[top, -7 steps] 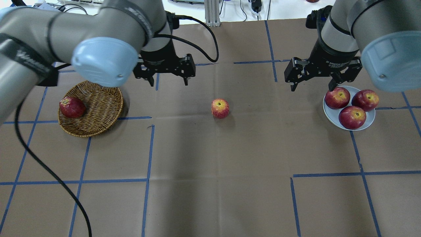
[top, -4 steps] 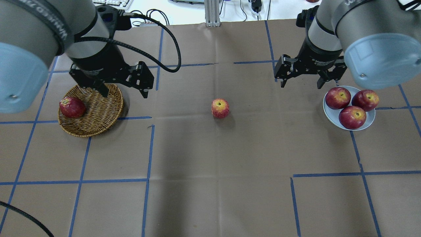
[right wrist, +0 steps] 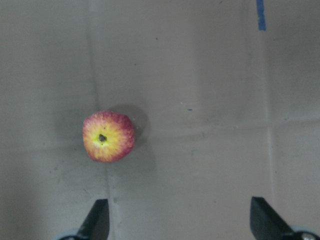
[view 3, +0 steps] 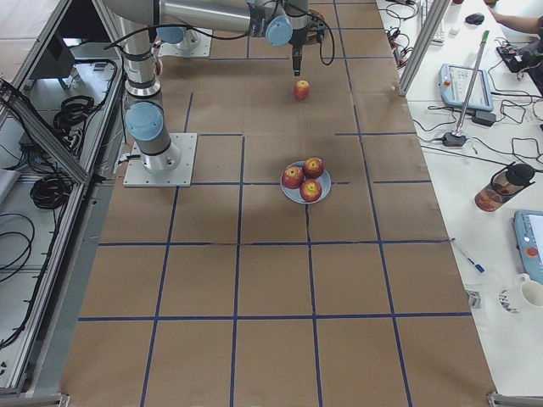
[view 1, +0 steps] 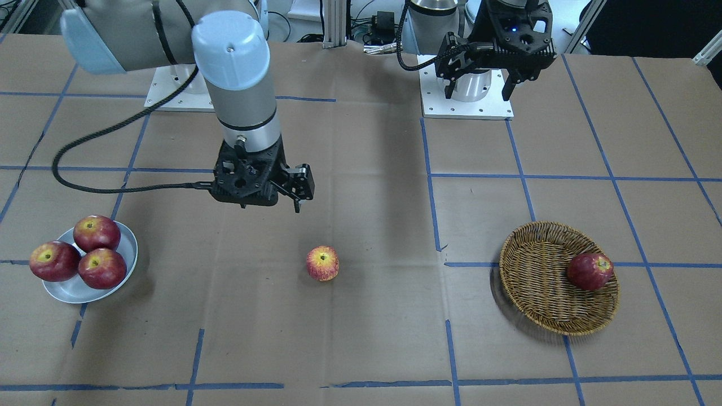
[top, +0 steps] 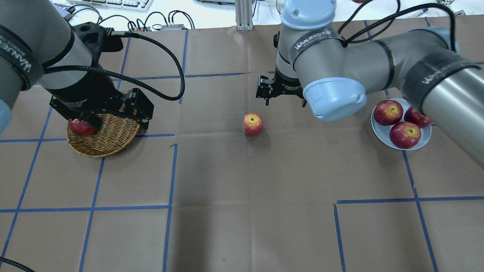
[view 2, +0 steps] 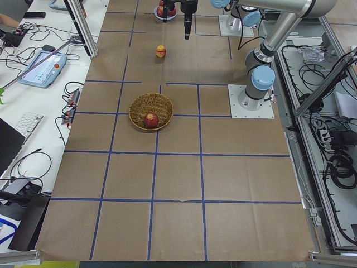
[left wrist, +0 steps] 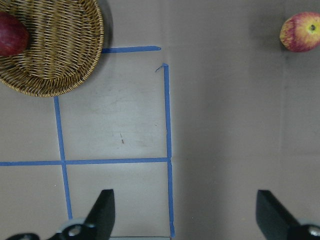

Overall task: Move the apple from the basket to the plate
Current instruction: 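Move the right gripper over the apple while the left gripper lowers over the basket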

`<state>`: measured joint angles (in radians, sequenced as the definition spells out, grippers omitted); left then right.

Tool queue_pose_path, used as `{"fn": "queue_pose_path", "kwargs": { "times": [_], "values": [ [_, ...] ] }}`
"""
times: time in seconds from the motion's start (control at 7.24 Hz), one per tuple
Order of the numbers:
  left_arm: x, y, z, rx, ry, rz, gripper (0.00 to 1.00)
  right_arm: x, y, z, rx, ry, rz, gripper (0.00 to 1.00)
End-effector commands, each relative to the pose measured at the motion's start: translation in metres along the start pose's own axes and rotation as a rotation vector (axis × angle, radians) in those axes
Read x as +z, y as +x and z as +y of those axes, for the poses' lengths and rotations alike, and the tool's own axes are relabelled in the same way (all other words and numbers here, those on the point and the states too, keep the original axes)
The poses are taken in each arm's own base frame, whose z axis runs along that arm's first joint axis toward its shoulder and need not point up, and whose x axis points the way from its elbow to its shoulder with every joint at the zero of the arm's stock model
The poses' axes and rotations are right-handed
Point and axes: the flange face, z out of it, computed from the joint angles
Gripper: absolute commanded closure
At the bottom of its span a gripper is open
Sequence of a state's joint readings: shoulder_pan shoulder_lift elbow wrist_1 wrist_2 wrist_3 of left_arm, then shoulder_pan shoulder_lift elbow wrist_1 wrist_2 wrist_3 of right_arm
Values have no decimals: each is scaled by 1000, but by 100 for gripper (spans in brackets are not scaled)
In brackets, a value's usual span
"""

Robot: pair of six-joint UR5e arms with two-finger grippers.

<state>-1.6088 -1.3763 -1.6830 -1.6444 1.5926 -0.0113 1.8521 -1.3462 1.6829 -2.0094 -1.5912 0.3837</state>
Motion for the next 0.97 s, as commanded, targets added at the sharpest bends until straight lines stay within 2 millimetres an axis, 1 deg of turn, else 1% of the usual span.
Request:
{"fn": "queue_pose_path", "kwargs": {
  "times": [0.0, 0.14, 0.28, 0.41, 0.55, 0.69, 0.83],
  "values": [
    [-3, -1, 6, -2, 2, -1, 1, 58, -54, 6, 2, 23, 4, 0],
    [-1, 0, 4, -1, -1, 5, 1, 81, -69, 6, -12, 20, 4, 0],
    [4, 0, -1, -2, -12, 8, 1, 107, -73, 3, -15, 3, 17, 0],
    [5, 2, -1, -2, -13, 12, 1, 136, -70, -2, -17, 19, 67, 0],
    [4, 1, 0, -5, -12, 11, 1, 150, -71, -4, -16, 8, 78, 0],
    [4, 1, 0, -5, -10, 11, 1, 155, -71, -2, -19, -4, 79, 0],
    [6, 2, -1, -5, -15, 11, 1, 166, -72, -2, -21, -21, 80, 0]
  ]
}}
